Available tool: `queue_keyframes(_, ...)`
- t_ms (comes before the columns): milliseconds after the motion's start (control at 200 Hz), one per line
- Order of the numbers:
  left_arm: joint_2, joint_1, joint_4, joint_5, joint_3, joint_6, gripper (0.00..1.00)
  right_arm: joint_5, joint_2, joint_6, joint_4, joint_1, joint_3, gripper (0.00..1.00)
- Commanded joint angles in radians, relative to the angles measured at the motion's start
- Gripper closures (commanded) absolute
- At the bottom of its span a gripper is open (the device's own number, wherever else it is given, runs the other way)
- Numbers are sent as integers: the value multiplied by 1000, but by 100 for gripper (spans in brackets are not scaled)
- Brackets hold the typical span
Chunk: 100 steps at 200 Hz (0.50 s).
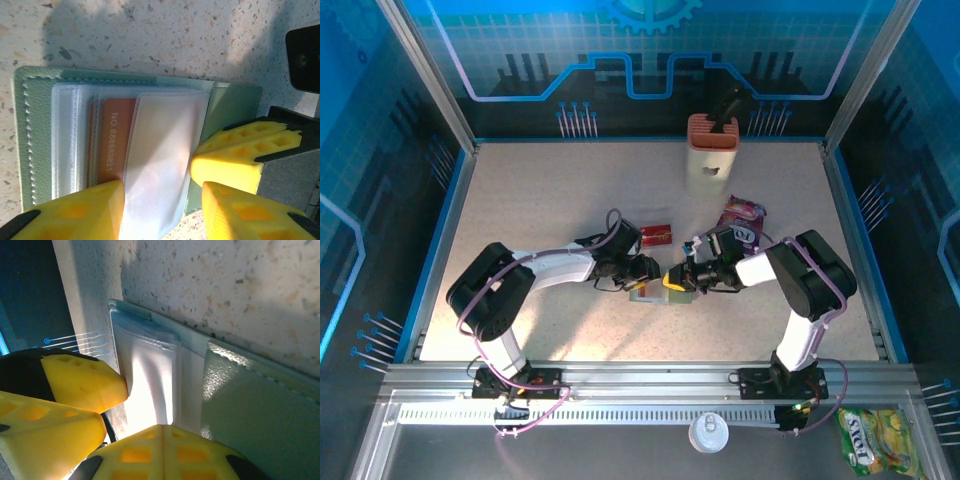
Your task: Take the credit cards out of the card holder
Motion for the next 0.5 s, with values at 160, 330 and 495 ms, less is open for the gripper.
queue_keyframes(160, 11, -5, 42, 39, -27, -32, 56, 126, -10, -83, -248, 18, 45, 95)
queue_keyframes(330, -20, -6, 79, 48, -43, -46, 57, 173, -19, -112, -327, 25, 71, 95)
queue_keyframes(495, -14, -4, 127, 84, -50, -64, 58, 169, -15, -109, -325, 30, 73, 95)
